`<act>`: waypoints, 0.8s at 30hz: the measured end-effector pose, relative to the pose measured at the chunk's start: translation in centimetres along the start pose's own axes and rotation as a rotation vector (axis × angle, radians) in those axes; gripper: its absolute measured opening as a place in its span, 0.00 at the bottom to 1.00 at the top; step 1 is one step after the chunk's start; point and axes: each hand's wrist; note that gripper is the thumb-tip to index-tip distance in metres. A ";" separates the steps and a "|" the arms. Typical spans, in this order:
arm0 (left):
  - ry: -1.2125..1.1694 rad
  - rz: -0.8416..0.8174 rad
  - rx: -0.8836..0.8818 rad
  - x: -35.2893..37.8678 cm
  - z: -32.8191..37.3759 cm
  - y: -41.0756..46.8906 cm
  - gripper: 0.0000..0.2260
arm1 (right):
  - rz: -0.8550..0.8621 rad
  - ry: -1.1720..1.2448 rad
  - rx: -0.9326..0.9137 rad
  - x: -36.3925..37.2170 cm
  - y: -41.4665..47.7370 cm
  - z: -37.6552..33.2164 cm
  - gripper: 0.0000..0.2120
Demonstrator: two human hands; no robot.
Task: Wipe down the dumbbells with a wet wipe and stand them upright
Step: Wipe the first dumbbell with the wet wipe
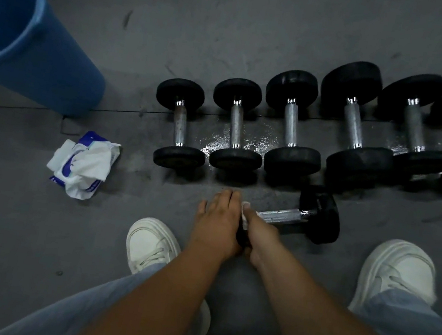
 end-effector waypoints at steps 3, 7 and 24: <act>0.001 -0.013 -0.001 0.0 0.0 -0.1 0.49 | -0.072 -0.090 0.014 -0.7 -0.5 0.2 0.12; -0.004 0.022 -0.012 0.3 0.0 -0.2 0.47 | -0.079 -0.239 -0.077 -2.5 -0.7 0.8 0.14; 0.002 0.012 0.002 0.2 0.0 -0.2 0.46 | -0.071 0.094 0.084 -2.2 -0.7 1.9 0.09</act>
Point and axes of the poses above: each hand's wrist, its own y-axis towards the middle knuckle, its own x-axis out of the palm, z = x × y, and after that the axes turned 14 degrees about y, right-handed
